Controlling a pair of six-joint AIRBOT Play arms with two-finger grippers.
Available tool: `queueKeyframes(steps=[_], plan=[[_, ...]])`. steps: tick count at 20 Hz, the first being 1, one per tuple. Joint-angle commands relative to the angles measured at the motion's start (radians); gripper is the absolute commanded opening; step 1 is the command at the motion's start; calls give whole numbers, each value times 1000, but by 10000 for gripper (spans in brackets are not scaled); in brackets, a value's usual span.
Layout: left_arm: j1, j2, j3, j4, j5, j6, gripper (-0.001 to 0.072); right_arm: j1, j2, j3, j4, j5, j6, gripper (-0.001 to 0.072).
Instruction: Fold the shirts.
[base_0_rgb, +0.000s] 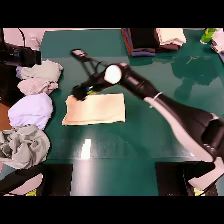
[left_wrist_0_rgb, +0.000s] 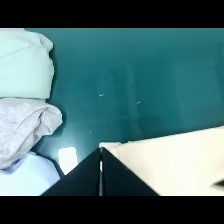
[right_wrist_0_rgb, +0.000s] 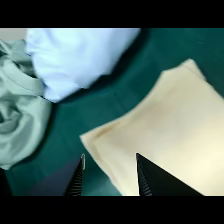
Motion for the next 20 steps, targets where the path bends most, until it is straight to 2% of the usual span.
queueKeyframes(steps=[1, 3, 4, 5, 6, 9, 13, 17, 20], plan=[[4, 9, 1, -6, -34, 0, 21, -135, 109, -122, -214, 219, 109, 385], [4, 9, 0, -45, -33, 10, 22, -235, 180, -246, -294, 309, 204, 387], [4, 8, -2, -61, -32, 26, 22, -280, 208, -306, -291, 319, 220, 420], [4, 7, -2, -66, -32, 31, 22, -320, 230, -367, -272, 317, 228, 594], [4, 6, -2, -72, -31, 31, 22, -349, 240, -415, -237, 314, 230, 629], [4, 5, -2, -87, -29, 34, 21, -381, 227, -521, -152, 240, 298, 629], [4, 6, -2, -87, -37, 34, 21, -336, 144, -533, -57, 113, 339, 623], [4, 6, -2, -87, -62, 34, 22, -273, 6, -409, -48, 134, 344, 620], [4, 6, -2, -86, -95, 35, 22, -234, -66, -330, -70, 158, 366, 588]])
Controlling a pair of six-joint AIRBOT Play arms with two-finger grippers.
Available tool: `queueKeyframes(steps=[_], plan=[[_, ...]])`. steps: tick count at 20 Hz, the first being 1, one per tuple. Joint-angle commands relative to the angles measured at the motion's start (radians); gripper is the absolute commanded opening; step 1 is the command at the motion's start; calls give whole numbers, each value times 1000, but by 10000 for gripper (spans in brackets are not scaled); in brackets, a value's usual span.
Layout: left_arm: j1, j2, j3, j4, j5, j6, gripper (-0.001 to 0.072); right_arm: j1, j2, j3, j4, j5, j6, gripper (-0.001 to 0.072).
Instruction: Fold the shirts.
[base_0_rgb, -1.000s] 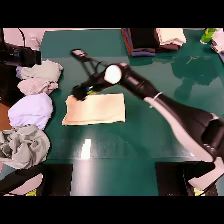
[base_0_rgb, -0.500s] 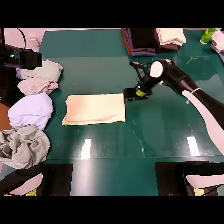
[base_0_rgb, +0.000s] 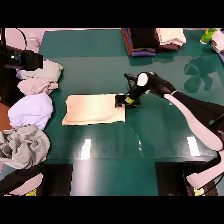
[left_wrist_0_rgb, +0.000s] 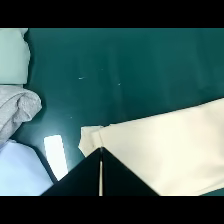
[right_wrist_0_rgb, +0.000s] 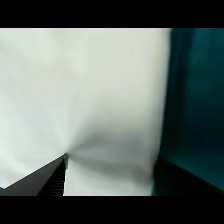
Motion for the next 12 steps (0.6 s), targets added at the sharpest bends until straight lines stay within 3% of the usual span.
queueKeyframes(steps=[1, 2, 4, 5, 12], plan=[[0, 0, 0, 0, -37, 1, 22, 38, -87, 76, -20, 23, 25, 524], [0, 0, 0, 0, -45, 1, 22, 46, -93, 80, -36, 27, 25, 446], [0, 0, 0, -2, -49, 0, 21, 52, -87, 80, -75, 21, 25, 123], [0, 0, 0, -9, -47, 0, 21, 52, -76, 80, -110, 20, 22, 17], [-1, 0, 0, -77, -42, 5, 20, -150, 172, 80, -342, 60, 15, 16]])
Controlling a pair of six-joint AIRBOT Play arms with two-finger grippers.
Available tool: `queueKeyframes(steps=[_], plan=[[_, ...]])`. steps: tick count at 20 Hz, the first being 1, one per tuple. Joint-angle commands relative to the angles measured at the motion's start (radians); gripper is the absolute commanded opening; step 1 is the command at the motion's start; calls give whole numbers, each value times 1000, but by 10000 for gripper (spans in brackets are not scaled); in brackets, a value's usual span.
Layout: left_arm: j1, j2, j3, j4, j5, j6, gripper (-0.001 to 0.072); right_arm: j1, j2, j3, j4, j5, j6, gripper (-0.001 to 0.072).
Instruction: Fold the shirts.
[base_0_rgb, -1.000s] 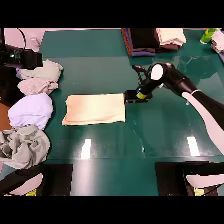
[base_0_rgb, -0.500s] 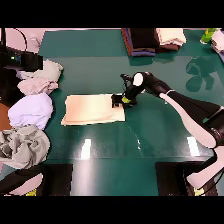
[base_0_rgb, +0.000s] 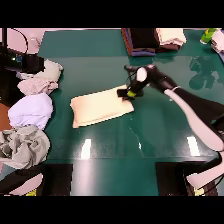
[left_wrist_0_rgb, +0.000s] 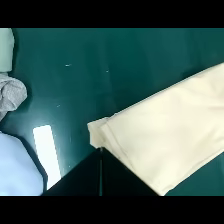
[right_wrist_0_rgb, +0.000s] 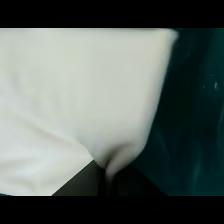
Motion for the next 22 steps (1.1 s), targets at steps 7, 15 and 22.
queueKeyframes(steps=[7, 15, 22], plan=[[-1, 0, 0, -57, 8, 9, 20, -596, 328, 2, -225, 170, -121, 16], [-1, 0, 0, -90, 8, -13, 20, -1193, 378, -67, -223, 178, -166, 15], [-1, 0, 0, -109, 26, -11, 20, -1403, 570, -414, -222, 150, -97, 14]])
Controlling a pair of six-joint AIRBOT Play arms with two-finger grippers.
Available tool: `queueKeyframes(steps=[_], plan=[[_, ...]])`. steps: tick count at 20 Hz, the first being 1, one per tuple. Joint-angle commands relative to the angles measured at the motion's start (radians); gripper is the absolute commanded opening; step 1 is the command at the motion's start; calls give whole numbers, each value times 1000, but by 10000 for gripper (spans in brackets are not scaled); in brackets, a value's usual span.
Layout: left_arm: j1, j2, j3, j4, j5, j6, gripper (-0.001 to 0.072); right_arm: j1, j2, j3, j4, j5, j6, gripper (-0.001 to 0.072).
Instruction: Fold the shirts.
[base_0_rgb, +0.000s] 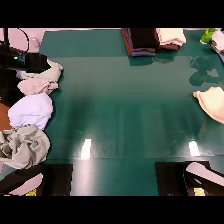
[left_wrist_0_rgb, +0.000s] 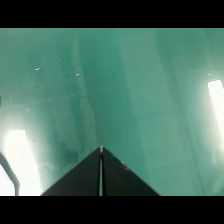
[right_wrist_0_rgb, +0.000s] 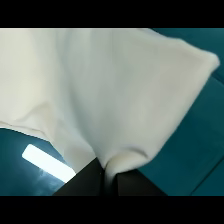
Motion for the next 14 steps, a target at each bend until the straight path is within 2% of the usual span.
queueKeyframes(steps=[1, 5, 8, 10, 11, 14], plan=[[-1, 0, 0, -7, 11, 3, 21, -55, 97, -166, 6, -12, 31, 14], [-1, 0, 0, -7, 7, 19, 21, 33, 161, -294, -23, -15, 62, 16], [-1, 0, 0, -7, 0, 30, 21, 51, 169, -307, -78, 9, 60, 33], [-1, 0, 0, -7, 0, 30, 21, 45, 169, -289, -88, 14, 42, 297], [-1, 0, 0, -10, 0, 30, 21, 36, 169, -268, -101, 19, 12, 392], [-1, 0, 0, -20, 2, 30, 21, -9, 169, -139, -92, 25, -45, 412]])
